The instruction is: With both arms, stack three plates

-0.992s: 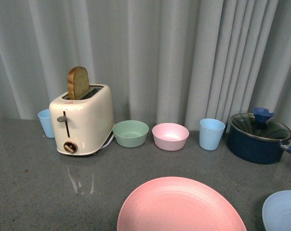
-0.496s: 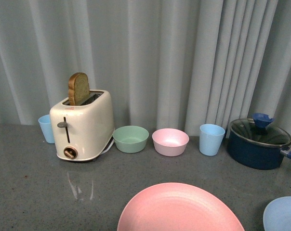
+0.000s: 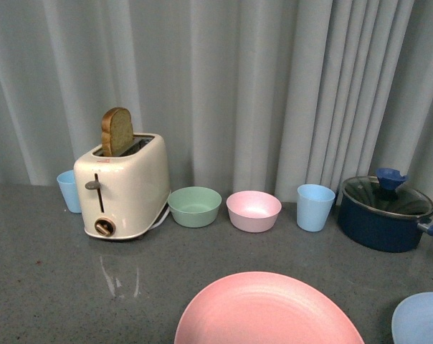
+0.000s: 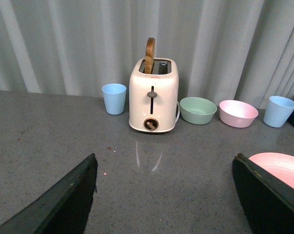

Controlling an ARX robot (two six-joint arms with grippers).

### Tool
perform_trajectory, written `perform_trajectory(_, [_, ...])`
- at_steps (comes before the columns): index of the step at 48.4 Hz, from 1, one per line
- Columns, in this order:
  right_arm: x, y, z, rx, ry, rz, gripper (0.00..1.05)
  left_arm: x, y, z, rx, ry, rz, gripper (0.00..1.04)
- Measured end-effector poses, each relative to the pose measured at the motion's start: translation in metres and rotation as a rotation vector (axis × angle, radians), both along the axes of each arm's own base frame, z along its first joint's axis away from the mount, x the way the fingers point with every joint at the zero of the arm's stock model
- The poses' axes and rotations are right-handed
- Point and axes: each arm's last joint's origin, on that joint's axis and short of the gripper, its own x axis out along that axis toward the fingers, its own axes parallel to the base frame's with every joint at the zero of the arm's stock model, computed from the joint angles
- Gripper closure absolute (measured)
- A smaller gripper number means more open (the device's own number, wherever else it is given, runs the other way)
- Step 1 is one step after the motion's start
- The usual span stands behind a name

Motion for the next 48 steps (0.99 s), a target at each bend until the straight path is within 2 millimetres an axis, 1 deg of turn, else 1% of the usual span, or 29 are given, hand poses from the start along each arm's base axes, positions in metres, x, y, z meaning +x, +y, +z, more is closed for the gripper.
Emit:
perform_trajectory(3, [0.0, 0.0, 0.0, 0.0, 0.0, 0.0, 0.08, 0.0, 0.0, 0.0, 0.0, 0.0, 0.0, 0.07])
perform_trajectory(4, [0.0, 0.0, 0.0, 0.0, 0.0, 0.0, 0.08, 0.0, 0.0, 0.0, 0.001, 0.0, 0.0, 0.05])
perform_trajectory(7, [0.001, 0.0, 0.001, 0.051, 0.103, 0.032, 0.08, 0.0, 0.0, 0.0, 0.001, 0.0, 0.0, 0.08])
perform_trajectory(8, [0.003, -0.001, 0.002, 0.093, 0.161, 0.042, 0.08, 0.0, 0.0, 0.0, 0.001, 0.0, 0.001, 0.08])
perform_trajectory(10, [0.016, -0.007, 0.013, 0.193, 0.258, 0.023, 0.08, 0.0, 0.0, 0.0, 0.001, 0.0, -0.001, 0.07])
perform_trajectory(11, [0.021, -0.01, 0.018, 0.224, 0.27, 0.018, 0.08, 0.0, 0.0, 0.0, 0.001, 0.0, 0.0, 0.07])
perform_trajectory(12, [0.031, -0.014, 0.025, 0.264, 0.28, 0.004, 0.08, 0.0, 0.0, 0.0, 0.001, -0.001, 0.0, 0.07])
perform_trajectory(13, [0.041, -0.02, 0.031, 0.29, 0.291, -0.008, 0.08, 0.0, 0.0, 0.0, 0.001, 0.0, 0.0, 0.07])
perform_trajectory(14, [0.048, -0.024, 0.034, 0.299, 0.296, -0.016, 0.08, 0.0, 0.0, 0.0, 0.001, 0.0, 0.0, 0.07])
perform_trajectory(16, [0.068, -0.037, 0.038, 0.31, 0.316, -0.04, 0.08, 0.0, 0.0, 0.0, 0.001, 0.0, 0.0, 0.07])
perform_trajectory(17, [0.077, -0.044, 0.036, 0.308, 0.336, -0.064, 0.08, 0.0, 0.0, 0.0, 0.001, 0.0, 0.0, 0.07])
perform_trajectory(18, [0.08, -0.047, 0.035, 0.306, 0.345, -0.073, 0.08, 0.0, 0.0, 0.0, 0.001, 0.0, 0.0, 0.07])
perform_trajectory(20, [0.093, -0.062, 0.025, 0.289, 0.418, -0.114, 0.08, 0.0, 0.0, 0.0, 0.001, 0.0, 0.0, 0.07])
perform_trajectory(24, [0.106, -0.082, 0.009, 0.307, 0.548, -0.146, 0.08, 0.0, 0.0, 0.0, 0.001, 0.0, 0.0, 0.07])
perform_trajectory(28, [0.115, -0.099, -0.005, 0.28, 0.637, -0.18, 0.08, 0.0, 0.0, 0.0, 0.001, 0.0, 0.0, 0.07])
perform_trajectory(33, [0.123, -0.113, -0.021, 0.17, 0.686, -0.178, 0.08, 0.0, 0.0, 0.0, 0.001, 0.0, 0.0, 0.07])
perform_trajectory(35, [0.128, -0.121, -0.033, 0.091, 0.724, -0.17, 0.08, 0.0, 0.0, 0.0, 0.001, 0.0, 0.0, 0.07])
perform_trajectory(37, [0.132, -0.126, -0.04, 0.064, 0.764, -0.154, 0.08, 0.0, 0.0, 0.0, 0.001, 0.0, 0.0, 0.07])
perform_trajectory(48, [0.144, -0.136, -0.06, 0.034, 0.864, -0.079, 0.08, 0.0, 0.0, 0.0, 0.001, 0.0, 0.0, 0.07])
